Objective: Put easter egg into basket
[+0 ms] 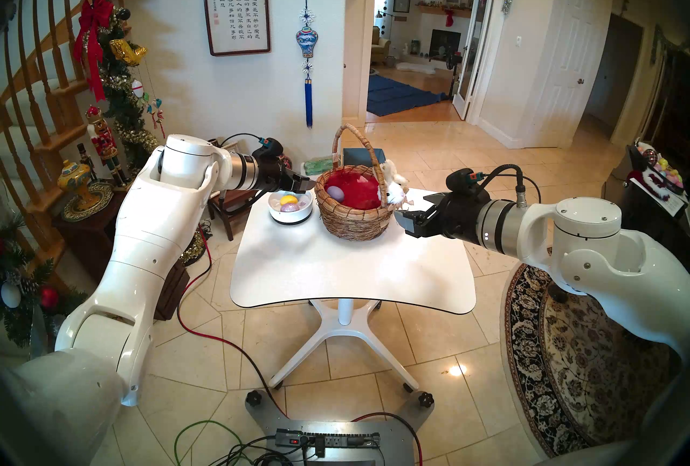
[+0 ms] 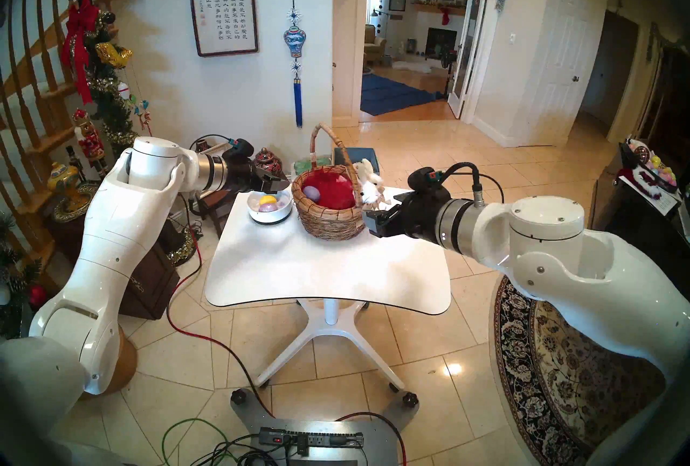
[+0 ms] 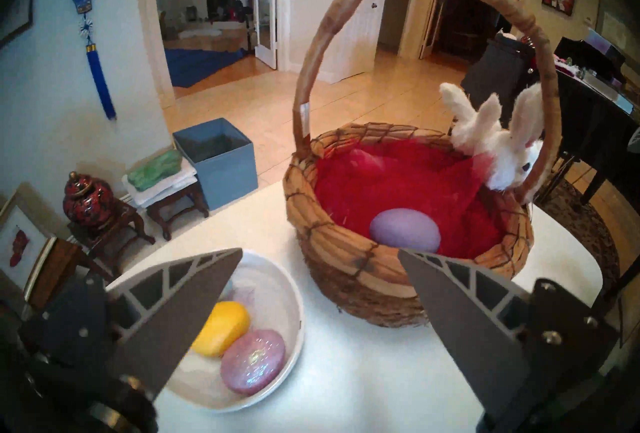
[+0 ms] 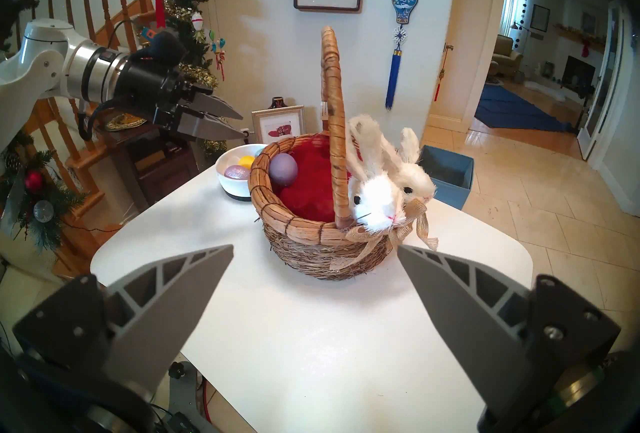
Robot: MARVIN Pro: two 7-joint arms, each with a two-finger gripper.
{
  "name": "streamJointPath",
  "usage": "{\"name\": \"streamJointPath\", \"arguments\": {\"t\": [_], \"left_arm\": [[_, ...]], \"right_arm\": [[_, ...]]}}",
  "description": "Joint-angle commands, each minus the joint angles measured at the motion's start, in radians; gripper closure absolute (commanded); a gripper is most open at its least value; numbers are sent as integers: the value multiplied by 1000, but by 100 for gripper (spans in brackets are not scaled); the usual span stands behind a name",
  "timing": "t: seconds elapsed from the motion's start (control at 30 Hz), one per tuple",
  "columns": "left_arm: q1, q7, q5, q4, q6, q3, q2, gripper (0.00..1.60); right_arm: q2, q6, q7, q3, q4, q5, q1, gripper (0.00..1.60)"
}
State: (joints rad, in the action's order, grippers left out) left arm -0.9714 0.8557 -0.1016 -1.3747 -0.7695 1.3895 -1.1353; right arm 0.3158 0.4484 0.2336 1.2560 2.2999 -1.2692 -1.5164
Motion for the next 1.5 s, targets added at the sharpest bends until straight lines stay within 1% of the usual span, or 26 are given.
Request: {"name": "streamJointPath", "arguments": {"t": [0.0,0.17,0.4,0.83,1.3,1.47], "left_arm": [[4,16,4,-30,1,5,35,0],[6,29,31,-26,26,-17,58,0],[12,22,58,-6,39,-36,59,0],[45,6,94,39,11,-68,48,0],[91,-22,122,100,-18,-99,17,0],[102,-44,136,125,-29,-106,3,0]], "right_arm": [[1,-2,0,8,1,2,11,0],[1,-2,-1,8,1,2,11,0],[1,-1,-1,8,1,2,12,0],[1,-2,0,8,1,1,12,0],[1,-2,0,8,1,1,12,0],[1,-2,0,8,1,1,12,0]]}}
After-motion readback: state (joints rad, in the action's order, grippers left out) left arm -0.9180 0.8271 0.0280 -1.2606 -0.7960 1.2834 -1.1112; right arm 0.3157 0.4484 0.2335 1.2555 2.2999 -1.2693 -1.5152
